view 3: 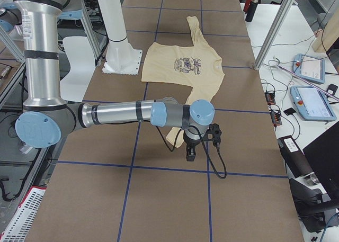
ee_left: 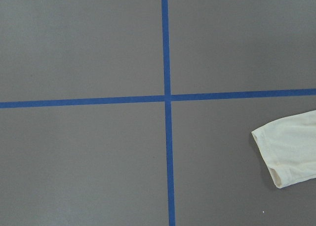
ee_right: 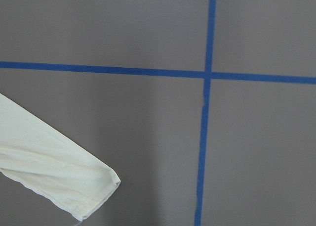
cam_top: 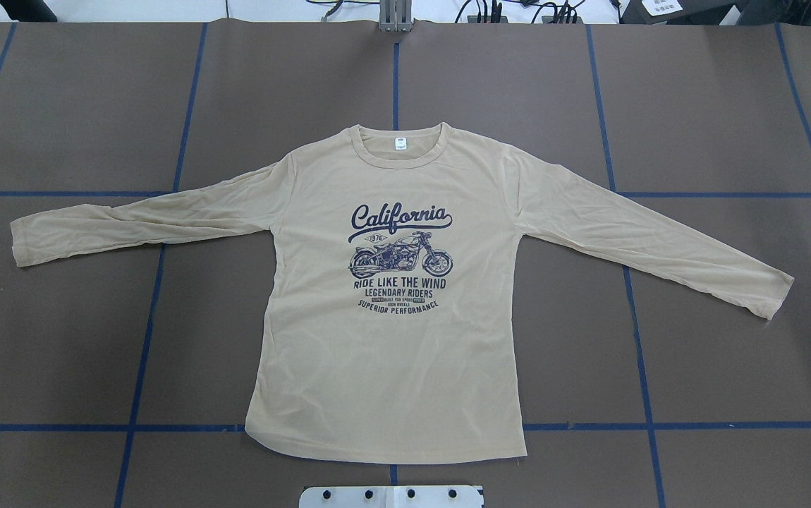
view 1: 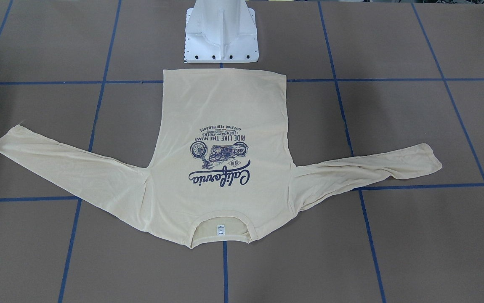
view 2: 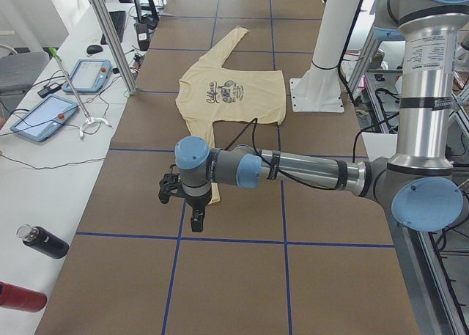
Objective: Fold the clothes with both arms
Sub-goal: 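Move the right gripper toward the sleeve cuff nearest it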
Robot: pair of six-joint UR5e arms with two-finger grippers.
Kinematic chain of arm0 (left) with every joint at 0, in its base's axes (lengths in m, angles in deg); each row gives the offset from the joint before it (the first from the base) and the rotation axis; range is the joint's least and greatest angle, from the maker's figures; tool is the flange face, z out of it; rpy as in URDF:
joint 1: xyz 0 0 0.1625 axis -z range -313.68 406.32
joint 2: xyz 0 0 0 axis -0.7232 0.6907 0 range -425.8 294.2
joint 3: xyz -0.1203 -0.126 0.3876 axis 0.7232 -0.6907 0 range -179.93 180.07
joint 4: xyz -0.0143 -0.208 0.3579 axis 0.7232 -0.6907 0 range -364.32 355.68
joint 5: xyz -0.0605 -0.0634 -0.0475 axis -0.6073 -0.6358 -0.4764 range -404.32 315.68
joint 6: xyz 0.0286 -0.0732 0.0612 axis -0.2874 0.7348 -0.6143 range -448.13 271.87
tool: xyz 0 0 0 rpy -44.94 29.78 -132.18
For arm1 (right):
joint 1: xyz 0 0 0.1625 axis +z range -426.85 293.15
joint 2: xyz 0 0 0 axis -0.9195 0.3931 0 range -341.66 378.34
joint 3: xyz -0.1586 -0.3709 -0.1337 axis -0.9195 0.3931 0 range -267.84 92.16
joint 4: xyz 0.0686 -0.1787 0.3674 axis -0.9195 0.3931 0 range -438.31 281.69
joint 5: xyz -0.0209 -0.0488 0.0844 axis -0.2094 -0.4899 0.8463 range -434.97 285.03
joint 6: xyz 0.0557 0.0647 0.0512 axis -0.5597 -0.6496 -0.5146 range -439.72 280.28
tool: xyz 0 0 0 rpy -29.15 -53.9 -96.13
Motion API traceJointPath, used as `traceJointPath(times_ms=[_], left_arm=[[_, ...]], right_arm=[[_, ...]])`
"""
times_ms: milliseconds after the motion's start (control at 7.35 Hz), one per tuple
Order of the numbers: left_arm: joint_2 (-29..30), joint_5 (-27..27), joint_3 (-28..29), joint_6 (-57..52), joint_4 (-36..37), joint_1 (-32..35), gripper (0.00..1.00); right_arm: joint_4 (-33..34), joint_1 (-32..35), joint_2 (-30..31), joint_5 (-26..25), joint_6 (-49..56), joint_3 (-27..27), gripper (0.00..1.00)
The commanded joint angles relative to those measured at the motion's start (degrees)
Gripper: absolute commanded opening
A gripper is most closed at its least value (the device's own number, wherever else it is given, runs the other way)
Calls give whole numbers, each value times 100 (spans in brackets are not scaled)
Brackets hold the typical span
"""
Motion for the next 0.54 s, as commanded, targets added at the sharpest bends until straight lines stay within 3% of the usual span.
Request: traceJointPath(times_ms=[0, 136, 408], left_arm=[[133, -387, -68, 14, -675, -27, 100], [29, -398, -85, 49, -1194, -36, 100], [-121, -398, -94, 41, -1270, -36, 100]], right_arm=[[-451, -621, -299, 33, -133, 173, 100], [-713, -772, -371, 111, -203, 445, 100], [-2602, -1237, 152, 42, -1094, 553, 100]])
